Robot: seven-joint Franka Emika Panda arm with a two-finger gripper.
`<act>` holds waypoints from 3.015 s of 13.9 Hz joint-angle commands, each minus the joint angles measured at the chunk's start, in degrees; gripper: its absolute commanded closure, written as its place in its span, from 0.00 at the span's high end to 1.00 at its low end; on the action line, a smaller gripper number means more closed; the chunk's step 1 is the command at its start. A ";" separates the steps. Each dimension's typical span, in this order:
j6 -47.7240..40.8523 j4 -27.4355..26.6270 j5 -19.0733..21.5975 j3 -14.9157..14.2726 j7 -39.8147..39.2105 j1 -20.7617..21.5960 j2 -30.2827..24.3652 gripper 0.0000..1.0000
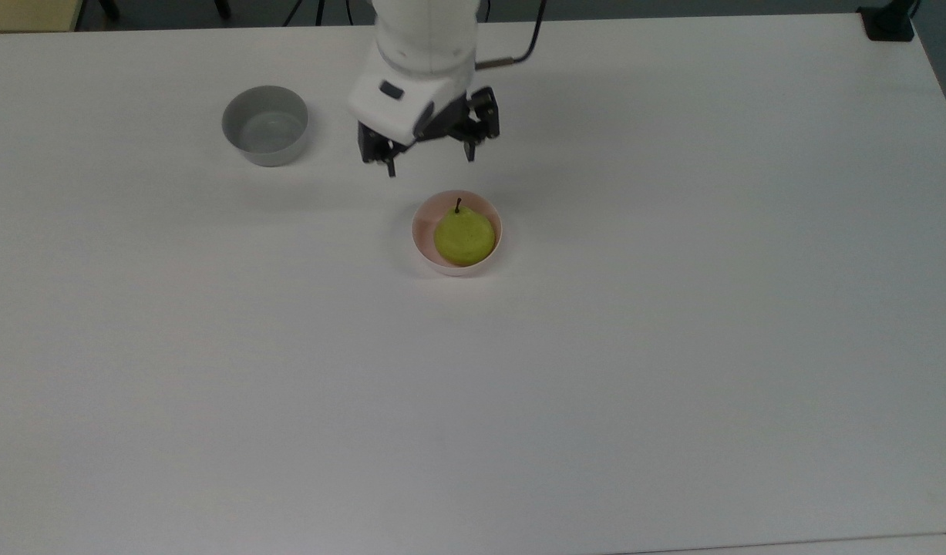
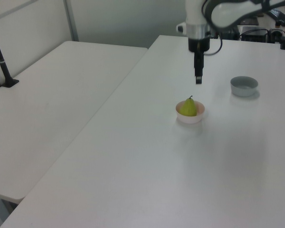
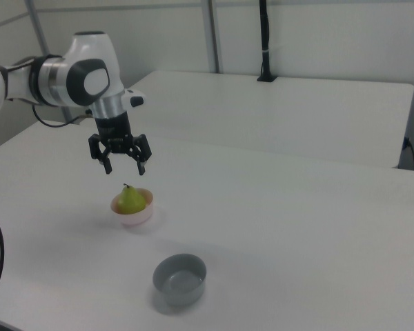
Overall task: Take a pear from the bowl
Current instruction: 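Move the open gripper over the pear in the pink bowl, then lower the gripper around the pear and close on it, then lift the pear up out of the pink bowl, then carry the pear beside the pink bowl and lower it to the table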
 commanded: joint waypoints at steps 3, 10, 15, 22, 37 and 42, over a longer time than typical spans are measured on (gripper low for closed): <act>7.02 -1.35 1.10 -0.32 -0.91 1.67 5.70 1.00; 9.93 -1.26 1.10 -0.14 -0.30 2.99 9.67 0.95; 10.02 -1.17 1.10 -0.14 -0.30 3.00 10.01 0.89; 11.69 -1.26 0.93 0.21 0.67 3.08 10.46 0.65; -3.34 7.96 0.49 -1.46 -0.99 -5.68 2.89 0.50; 8.25 8.14 0.05 -1.46 -4.08 -11.94 9.13 0.53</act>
